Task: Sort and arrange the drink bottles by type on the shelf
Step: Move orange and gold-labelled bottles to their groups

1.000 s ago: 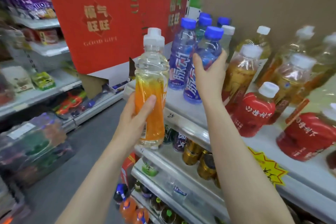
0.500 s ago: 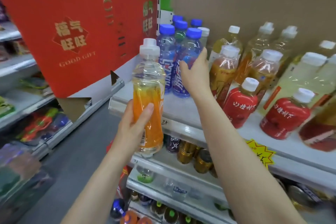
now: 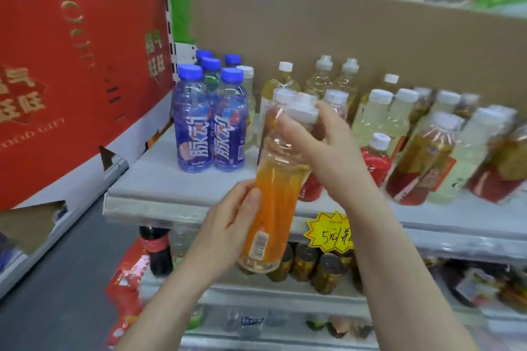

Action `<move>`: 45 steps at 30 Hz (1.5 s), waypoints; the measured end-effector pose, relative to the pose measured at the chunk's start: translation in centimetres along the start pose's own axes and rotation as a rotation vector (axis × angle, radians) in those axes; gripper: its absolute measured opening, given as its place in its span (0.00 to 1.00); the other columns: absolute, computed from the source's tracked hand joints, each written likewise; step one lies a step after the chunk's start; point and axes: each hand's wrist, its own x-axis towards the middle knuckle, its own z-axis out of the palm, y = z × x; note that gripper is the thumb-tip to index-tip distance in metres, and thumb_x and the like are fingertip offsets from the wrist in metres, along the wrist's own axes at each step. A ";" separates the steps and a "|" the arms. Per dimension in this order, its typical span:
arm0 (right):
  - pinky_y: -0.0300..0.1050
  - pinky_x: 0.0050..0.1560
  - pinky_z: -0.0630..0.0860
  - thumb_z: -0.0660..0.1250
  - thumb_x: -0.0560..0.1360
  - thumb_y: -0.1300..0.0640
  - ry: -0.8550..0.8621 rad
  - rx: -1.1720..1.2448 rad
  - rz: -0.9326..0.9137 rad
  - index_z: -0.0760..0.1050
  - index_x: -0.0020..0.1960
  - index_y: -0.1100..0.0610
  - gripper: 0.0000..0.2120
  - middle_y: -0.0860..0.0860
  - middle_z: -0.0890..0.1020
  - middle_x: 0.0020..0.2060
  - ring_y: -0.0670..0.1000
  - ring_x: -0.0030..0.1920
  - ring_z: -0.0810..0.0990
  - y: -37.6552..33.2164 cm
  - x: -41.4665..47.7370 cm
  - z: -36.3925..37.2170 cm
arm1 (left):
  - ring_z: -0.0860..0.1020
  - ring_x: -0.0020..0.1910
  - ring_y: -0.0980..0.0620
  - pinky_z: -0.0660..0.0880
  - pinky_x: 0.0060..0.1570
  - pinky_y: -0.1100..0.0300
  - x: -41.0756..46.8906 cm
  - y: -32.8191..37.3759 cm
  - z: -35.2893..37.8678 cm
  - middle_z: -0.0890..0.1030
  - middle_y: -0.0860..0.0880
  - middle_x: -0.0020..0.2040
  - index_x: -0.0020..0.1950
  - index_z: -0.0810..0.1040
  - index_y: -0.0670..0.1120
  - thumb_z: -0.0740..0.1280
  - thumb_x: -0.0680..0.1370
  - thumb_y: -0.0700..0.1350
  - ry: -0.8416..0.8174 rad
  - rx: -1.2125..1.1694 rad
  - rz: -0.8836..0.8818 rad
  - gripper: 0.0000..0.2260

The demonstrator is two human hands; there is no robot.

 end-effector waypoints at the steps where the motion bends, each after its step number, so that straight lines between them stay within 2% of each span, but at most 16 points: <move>1: 0.58 0.56 0.82 0.71 0.78 0.45 0.036 -0.001 -0.006 0.77 0.57 0.50 0.12 0.47 0.85 0.50 0.49 0.51 0.85 -0.5 0.6 -1.0 | 0.81 0.54 0.58 0.78 0.55 0.54 1.1 0.7 -0.1 0.83 0.56 0.55 0.62 0.76 0.59 0.56 0.75 0.70 0.032 0.024 0.038 0.24; 3: 0.58 0.58 0.81 0.70 0.77 0.44 0.145 0.008 -0.031 0.77 0.56 0.52 0.14 0.47 0.85 0.49 0.50 0.51 0.85 -1.5 2.4 -3.2 | 0.78 0.57 0.63 0.75 0.55 0.63 4.0 2.0 -0.4 0.80 0.59 0.59 0.65 0.74 0.57 0.59 0.78 0.67 0.143 0.114 0.110 0.21; 4: 0.58 0.59 0.80 0.70 0.75 0.43 0.204 0.024 -0.050 0.77 0.56 0.53 0.16 0.47 0.85 0.49 0.51 0.52 0.85 -2.0 3.5 -4.3 | 0.77 0.58 0.63 0.75 0.56 0.63 5.5 2.6 -0.5 0.79 0.58 0.61 0.67 0.73 0.55 0.61 0.78 0.64 0.187 0.168 0.131 0.21; 8: 0.63 0.61 0.79 0.70 0.71 0.39 0.424 0.081 -0.137 0.77 0.52 0.47 0.15 0.49 0.85 0.51 0.54 0.54 0.85 -3.4 8.7 -8.5 | 0.75 0.62 0.53 0.75 0.62 0.49 10.8 3.7 -0.2 0.73 0.56 0.62 0.71 0.70 0.52 0.67 0.79 0.54 0.263 0.336 0.155 0.21; 11: 0.60 0.60 0.80 0.70 0.71 0.39 0.604 0.134 -0.183 0.75 0.53 0.46 0.16 0.47 0.83 0.49 0.52 0.54 0.84 -3.3 13.2 -10.8 | 0.73 0.66 0.51 0.73 0.64 0.50 13.2 4.4 0.7 0.73 0.53 0.65 0.72 0.69 0.50 0.69 0.78 0.53 0.269 0.403 0.190 0.23; 14: 0.54 0.61 0.79 0.69 0.76 0.44 0.699 0.103 -0.180 0.74 0.57 0.51 0.16 0.43 0.80 0.46 0.45 0.48 0.81 -2.1 16.5 -11.2 | 0.70 0.69 0.52 0.73 0.65 0.49 15.0 4.2 1.5 0.71 0.53 0.71 0.75 0.65 0.53 0.70 0.77 0.55 0.238 0.456 0.140 0.29; 16: 0.47 0.58 0.77 0.69 0.79 0.47 0.681 0.012 -0.164 0.73 0.62 0.54 0.17 0.41 0.79 0.46 0.42 0.47 0.79 -0.7 18.0 -10.7 | 0.71 0.69 0.53 0.73 0.65 0.48 15.8 3.6 1.9 0.71 0.54 0.72 0.76 0.63 0.55 0.71 0.76 0.56 0.213 0.440 0.117 0.31; 19: 0.42 0.52 0.73 0.70 0.79 0.48 0.534 -0.138 -0.091 0.72 0.66 0.54 0.19 0.44 0.80 0.49 0.45 0.48 0.79 2.2 19.6 -9.8 | 0.72 0.68 0.54 0.73 0.63 0.53 16.4 3.1 2.3 0.72 0.55 0.70 0.74 0.63 0.58 0.72 0.75 0.54 0.184 0.427 0.104 0.30; 23: 0.54 0.56 0.78 0.73 0.75 0.48 0.301 -0.307 0.118 0.73 0.63 0.56 0.20 0.51 0.80 0.53 0.54 0.54 0.80 5.7 20.5 -8.6 | 0.72 0.70 0.53 0.73 0.65 0.52 16.8 2.8 2.4 0.72 0.55 0.72 0.75 0.61 0.58 0.71 0.76 0.52 0.168 0.416 0.069 0.31; 28: 0.55 0.58 0.79 0.75 0.73 0.52 0.085 -0.523 0.252 0.75 0.65 0.58 0.24 0.55 0.81 0.56 0.58 0.58 0.80 6.5 20.8 -7.8 | 0.71 0.70 0.53 0.73 0.67 0.47 16.8 2.6 2.3 0.71 0.56 0.73 0.75 0.59 0.60 0.71 0.77 0.52 0.154 0.398 0.060 0.31; 31: 0.52 0.60 0.76 0.74 0.74 0.52 0.099 -0.627 0.302 0.73 0.69 0.59 0.26 0.57 0.79 0.62 0.60 0.63 0.77 6.7 21.3 -7.7 | 0.72 0.70 0.53 0.73 0.66 0.47 16.8 2.3 2.4 0.70 0.55 0.73 0.76 0.58 0.60 0.70 0.77 0.53 0.148 0.394 0.058 0.31; 35: 0.47 0.53 0.72 0.69 0.77 0.54 0.132 -0.646 0.322 0.70 0.69 0.61 0.23 0.59 0.78 0.63 0.61 0.63 0.77 6.8 21.1 -7.4 | 0.72 0.70 0.52 0.73 0.67 0.47 16.4 1.5 2.7 0.69 0.54 0.74 0.76 0.54 0.62 0.73 0.74 0.53 0.140 0.396 0.035 0.37; 38: 0.54 0.65 0.74 0.65 0.81 0.51 0.117 -0.631 0.283 0.58 0.80 0.60 0.32 0.61 0.75 0.69 0.62 0.68 0.75 6.6 19.4 -6.7 | 0.73 0.69 0.48 0.73 0.65 0.44 15.9 0.7 2.9 0.70 0.52 0.74 0.75 0.52 0.61 0.74 0.72 0.56 0.139 0.403 0.010 0.40; 40: 0.53 0.72 0.67 0.64 0.82 0.49 0.172 -0.593 0.173 0.52 0.82 0.58 0.35 0.59 0.68 0.77 0.60 0.75 0.68 6.4 16.8 -6.0 | 0.74 0.68 0.48 0.74 0.64 0.44 15.5 0.4 2.9 0.71 0.52 0.72 0.75 0.53 0.61 0.74 0.72 0.56 0.146 0.387 0.021 0.38; 42: 0.45 0.73 0.62 0.64 0.83 0.49 0.270 -0.513 0.015 0.59 0.81 0.57 0.30 0.55 0.68 0.77 0.55 0.76 0.66 6.8 13.4 -5.0 | 0.74 0.67 0.49 0.74 0.64 0.44 15.1 0.2 2.8 0.72 0.53 0.71 0.75 0.55 0.60 0.74 0.73 0.56 0.153 0.384 0.038 0.37; 45: 0.45 0.69 0.70 0.65 0.81 0.48 0.343 -0.375 -0.151 0.74 0.68 0.54 0.18 0.47 0.76 0.66 0.50 0.68 0.74 8.4 8.0 -3.4 | 0.75 0.65 0.51 0.74 0.63 0.47 14.1 0.1 2.1 0.73 0.58 0.67 0.73 0.57 0.61 0.74 0.73 0.54 0.155 0.374 0.061 0.35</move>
